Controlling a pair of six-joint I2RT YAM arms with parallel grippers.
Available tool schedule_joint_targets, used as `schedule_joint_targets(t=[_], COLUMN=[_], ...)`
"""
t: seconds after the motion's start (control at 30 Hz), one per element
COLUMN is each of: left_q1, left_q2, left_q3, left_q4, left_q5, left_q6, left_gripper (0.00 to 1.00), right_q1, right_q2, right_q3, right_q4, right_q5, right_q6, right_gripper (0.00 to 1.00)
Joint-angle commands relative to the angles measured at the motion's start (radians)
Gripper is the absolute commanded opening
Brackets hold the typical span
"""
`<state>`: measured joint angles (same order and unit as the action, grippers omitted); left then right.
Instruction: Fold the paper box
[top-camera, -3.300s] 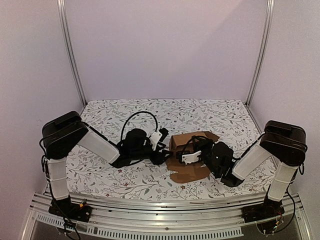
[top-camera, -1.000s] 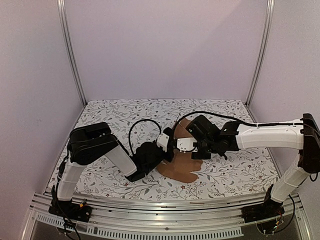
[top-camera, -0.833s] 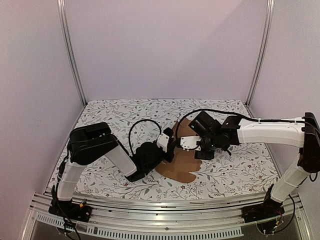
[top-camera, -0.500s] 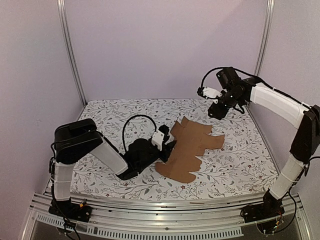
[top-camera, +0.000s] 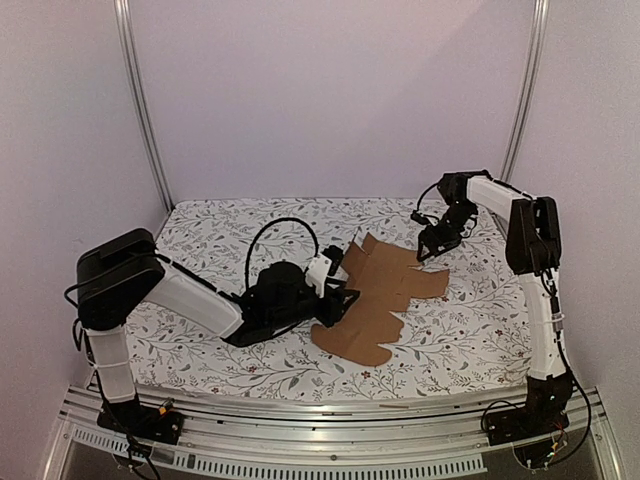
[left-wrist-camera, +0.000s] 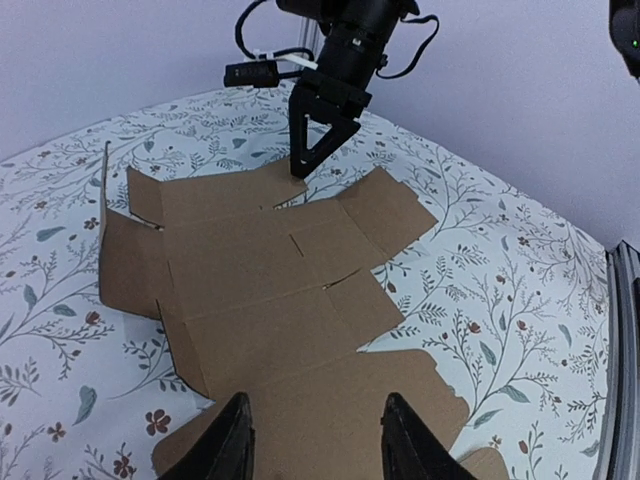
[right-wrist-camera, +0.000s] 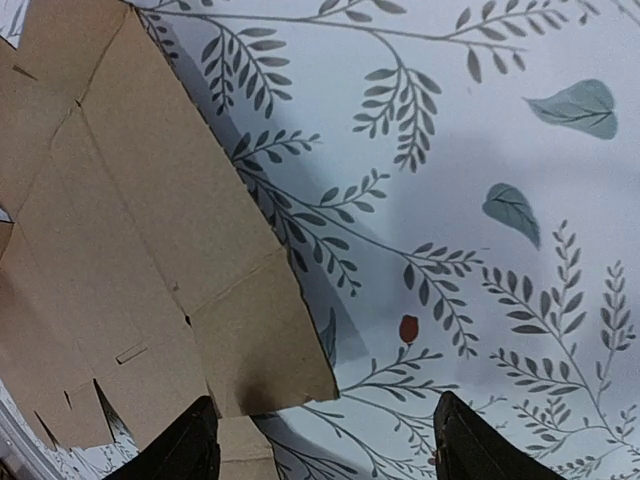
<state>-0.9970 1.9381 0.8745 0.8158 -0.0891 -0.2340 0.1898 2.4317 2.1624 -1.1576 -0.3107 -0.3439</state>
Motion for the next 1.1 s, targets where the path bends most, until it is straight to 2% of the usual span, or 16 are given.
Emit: schedule_joint_targets(t=[0.0,0.2,0.43,0.63,0.8,1.07], left_q1=[-0.007,-0.012,-0.016,-0.014,-0.011,-0.011], left_q2=[0.027,0.077,0.143,0.169,0.175,0.185], left_q3=[-0.026,-0.001,0.063,0.092,0.099,0.093], left_q4=[-0.066,-0.092,-0.197,-0.303,-0.326,-0.336], left_q5=[0.071,0.124,0.162,0.145,0.135,0.132], left_q6=[-0.073,-0.114,-0.175,-0.186,-0.189,-0.189], left_gripper=[0.43,0.39,0.29,0.23,0.21,0.18], right_q1=[0.013,0.013,0.011,0.011,0.012,0.082], right_q2=[0.064,0.176,0.283,0.300,0.279,0.203], right_q3=[0.081,0.160,0.265,0.277,0.275,0.275], right_q4=[-0.085,-0.084,-0.073,-0.054,-0.051,-0.105], right_q5=[-0.123,-0.259,-0.467,-0.559,-0.564,-0.419], right_q6=[0.043,0.076,0.150,0.158,0.116,-0.065], right_gripper=[0.72,0.68,0.61,0.48,0.36,0.33])
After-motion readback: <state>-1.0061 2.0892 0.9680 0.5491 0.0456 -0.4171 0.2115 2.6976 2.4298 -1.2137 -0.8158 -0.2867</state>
